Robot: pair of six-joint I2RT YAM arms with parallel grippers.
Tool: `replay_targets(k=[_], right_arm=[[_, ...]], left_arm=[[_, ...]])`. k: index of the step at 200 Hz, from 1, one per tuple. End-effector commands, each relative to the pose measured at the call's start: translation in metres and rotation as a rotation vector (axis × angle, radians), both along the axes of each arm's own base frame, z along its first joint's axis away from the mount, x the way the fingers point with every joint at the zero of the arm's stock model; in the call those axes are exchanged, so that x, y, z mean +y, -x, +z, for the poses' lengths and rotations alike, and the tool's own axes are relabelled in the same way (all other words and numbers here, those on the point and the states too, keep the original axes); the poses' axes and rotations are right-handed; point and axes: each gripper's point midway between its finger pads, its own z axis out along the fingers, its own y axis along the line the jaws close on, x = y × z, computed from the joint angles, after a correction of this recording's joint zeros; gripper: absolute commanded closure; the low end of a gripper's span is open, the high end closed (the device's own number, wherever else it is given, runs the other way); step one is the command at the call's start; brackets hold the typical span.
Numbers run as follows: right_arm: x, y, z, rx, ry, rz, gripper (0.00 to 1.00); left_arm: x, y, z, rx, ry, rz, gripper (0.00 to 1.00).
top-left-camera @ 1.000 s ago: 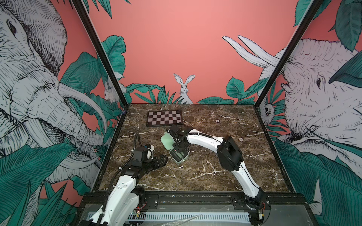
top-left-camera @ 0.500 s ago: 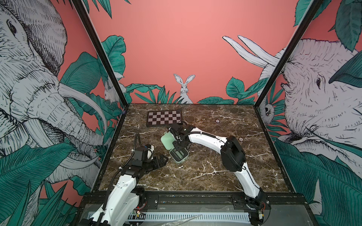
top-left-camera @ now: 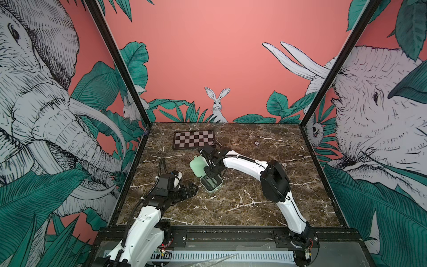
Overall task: Organize nail clipper sets
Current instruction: Place the nail clipper in the storage box, then pick up the nail clipper from the center of the board.
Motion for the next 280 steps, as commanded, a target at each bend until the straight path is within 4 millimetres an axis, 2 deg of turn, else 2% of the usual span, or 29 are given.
replay_targets(k=[1,32,49,70,101,117,132,150,175,183,189,201,222,249,280], right_arm=[[-0.008,0.007,-0.031,0.061,0.046,-0.018,0.9],[-0.01,0.008,-0.043,0.07,0.065,-0.022,0.91],[-0.009,0.006,-0.035,0.057,0.053,-0.025,0.91],[-0.008,0.001,-0.011,0.012,0.025,-0.029,0.89],[-0.014,-0.012,0.041,-0.078,-0.037,-0.054,0.76],[-0.032,-0.021,0.063,-0.119,-0.05,-0.089,0.69],[-0.062,-0.029,0.071,-0.14,-0.041,-0.143,0.65],[-0.112,-0.032,0.061,-0.122,-0.002,-0.231,0.62],[-0.189,-0.025,0.042,-0.085,0.067,-0.362,0.57],[-0.208,-0.023,0.04,-0.085,0.08,-0.393,0.54],[-0.224,-0.016,0.029,-0.064,0.106,-0.416,0.52],[-0.245,-0.01,0.02,-0.035,0.12,-0.454,0.5],[-0.265,-0.005,0.005,0.01,0.131,-0.496,0.5],[-0.269,-0.007,-0.012,0.049,0.129,-0.51,0.51],[-0.271,-0.016,-0.021,0.066,0.136,-0.519,0.59]], left_arm=[[-0.003,-0.002,0.004,-0.008,0.013,-0.003,0.01],[-0.003,-0.003,0.005,-0.008,0.014,-0.003,0.01],[-0.003,-0.003,0.005,-0.008,0.01,-0.004,0.01],[-0.003,-0.004,0.006,-0.009,0.009,-0.002,0.01],[-0.004,-0.007,0.007,-0.009,0.01,-0.005,0.01],[-0.004,-0.009,0.009,-0.012,0.009,-0.009,0.01],[-0.005,-0.011,0.012,-0.017,0.009,-0.012,0.01],[-0.006,-0.013,0.014,-0.021,0.008,-0.018,0.01],[-0.008,-0.016,0.014,-0.019,0.015,-0.024,0.01],[-0.008,-0.016,0.013,-0.018,0.016,-0.024,0.01],[-0.009,-0.017,0.013,-0.018,0.018,-0.024,0.01],[-0.01,-0.018,0.012,-0.016,0.022,-0.027,0.01],[-0.011,-0.02,0.01,-0.006,0.025,-0.029,0.01],[-0.012,-0.021,0.012,-0.011,0.028,-0.03,0.01],[-0.01,-0.019,0.011,-0.008,0.023,-0.026,0.01]])
